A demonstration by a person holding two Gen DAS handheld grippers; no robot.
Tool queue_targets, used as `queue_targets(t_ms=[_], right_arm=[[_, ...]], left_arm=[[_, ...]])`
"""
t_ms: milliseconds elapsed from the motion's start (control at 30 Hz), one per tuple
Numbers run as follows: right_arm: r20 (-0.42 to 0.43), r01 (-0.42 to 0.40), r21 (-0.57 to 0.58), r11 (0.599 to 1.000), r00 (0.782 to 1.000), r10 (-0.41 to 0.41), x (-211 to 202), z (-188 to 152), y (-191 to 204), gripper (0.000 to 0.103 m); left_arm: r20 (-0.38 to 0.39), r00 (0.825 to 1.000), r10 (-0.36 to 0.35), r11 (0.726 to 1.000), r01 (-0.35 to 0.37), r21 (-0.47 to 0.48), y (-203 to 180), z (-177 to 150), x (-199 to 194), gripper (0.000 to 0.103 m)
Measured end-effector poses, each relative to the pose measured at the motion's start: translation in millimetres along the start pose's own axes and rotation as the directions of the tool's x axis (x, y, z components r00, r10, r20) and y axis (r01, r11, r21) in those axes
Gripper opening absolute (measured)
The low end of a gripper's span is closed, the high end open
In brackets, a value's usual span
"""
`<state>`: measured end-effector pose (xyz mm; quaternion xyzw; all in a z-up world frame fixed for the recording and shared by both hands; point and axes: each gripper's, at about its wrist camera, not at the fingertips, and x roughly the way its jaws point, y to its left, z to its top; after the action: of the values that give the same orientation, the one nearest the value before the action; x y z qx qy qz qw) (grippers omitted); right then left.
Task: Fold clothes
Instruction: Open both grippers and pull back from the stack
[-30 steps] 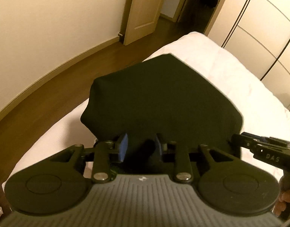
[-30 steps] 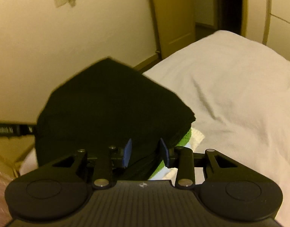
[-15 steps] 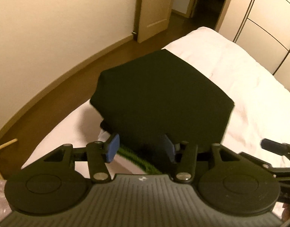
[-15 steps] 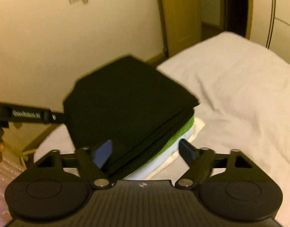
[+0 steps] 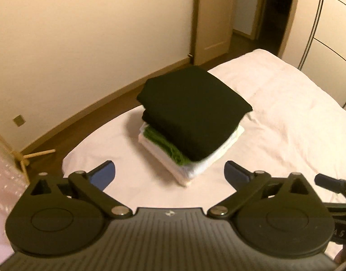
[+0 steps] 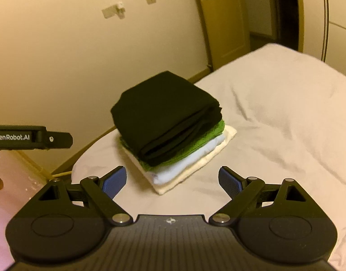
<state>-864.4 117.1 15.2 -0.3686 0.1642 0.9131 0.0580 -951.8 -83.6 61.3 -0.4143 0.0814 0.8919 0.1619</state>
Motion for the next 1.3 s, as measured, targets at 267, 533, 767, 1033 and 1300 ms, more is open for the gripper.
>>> queue_targets(t_ms=[267, 533, 767, 1033, 1300], right_arm=[[0.034, -0.018, -0.088, 0.996, 0.999, 0.021, -79.1, -39.1, -13.7, 0.103], [0.078, -0.017, -0.149, 0.989, 0.997, 0.029, -134.6, -52.8, -27.9, 0.103], [0.096, -0.042, -0.175, 0.984, 0.994, 0.059, -152.0, -49.5, -40.0, 0.103], [0.108, -0.007, -0.205, 0.979, 0.994, 0.030, -142.7, -52.1, -54.5, 0.103], [0.031, -0.003, -0.091, 0.996, 0.999, 0.006, -109.9, -54.2, -75.5, 0.103]], left_arm=[[0.033, 0.998, 0.049, 0.998, -0.047, -0.040, -38.4, -67.8, -78.1, 0.102], [0.146, 0.975, 0.168, 0.985, -0.162, -0.053, -71.4, -95.9, -132.1, 0.102], [0.151, 0.970, 0.190, 0.981, -0.182, -0.065, -90.7, -105.3, -147.9, 0.102], [0.032, 0.981, 0.192, 0.980, -0.190, -0.052, -102.1, -120.5, -120.5, 0.102], [-0.064, 0.984, 0.169, 0.980, -0.175, -0.095, -92.3, -132.8, -81.0, 0.102]])
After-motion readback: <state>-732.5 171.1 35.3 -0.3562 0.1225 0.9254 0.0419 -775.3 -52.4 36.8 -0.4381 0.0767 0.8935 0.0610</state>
